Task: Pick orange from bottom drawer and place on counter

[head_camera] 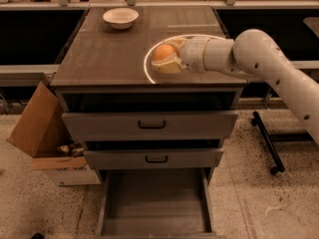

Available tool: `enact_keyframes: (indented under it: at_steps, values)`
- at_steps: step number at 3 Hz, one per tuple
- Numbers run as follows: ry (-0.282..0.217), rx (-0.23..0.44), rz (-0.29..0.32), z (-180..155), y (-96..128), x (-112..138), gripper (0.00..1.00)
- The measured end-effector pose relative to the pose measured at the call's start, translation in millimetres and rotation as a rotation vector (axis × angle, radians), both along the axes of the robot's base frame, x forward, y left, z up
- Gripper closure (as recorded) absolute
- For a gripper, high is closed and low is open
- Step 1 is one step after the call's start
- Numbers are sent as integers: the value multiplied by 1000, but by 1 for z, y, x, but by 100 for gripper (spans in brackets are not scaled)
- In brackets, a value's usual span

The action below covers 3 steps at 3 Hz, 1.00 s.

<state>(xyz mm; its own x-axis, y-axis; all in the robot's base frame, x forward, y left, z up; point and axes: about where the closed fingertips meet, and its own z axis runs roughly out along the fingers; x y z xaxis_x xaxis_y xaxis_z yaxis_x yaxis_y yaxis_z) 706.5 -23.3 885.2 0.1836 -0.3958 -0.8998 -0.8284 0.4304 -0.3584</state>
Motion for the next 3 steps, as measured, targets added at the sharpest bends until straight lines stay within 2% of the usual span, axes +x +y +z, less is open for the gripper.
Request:
enact_keyframes:
  at_steps: [1, 2, 3]
  values:
    - [39, 4, -34, -12, 5, 20, 100]
    - [77, 6, -78, -22, 6, 40, 81]
    - [111, 18, -118, -29, 6, 59, 50]
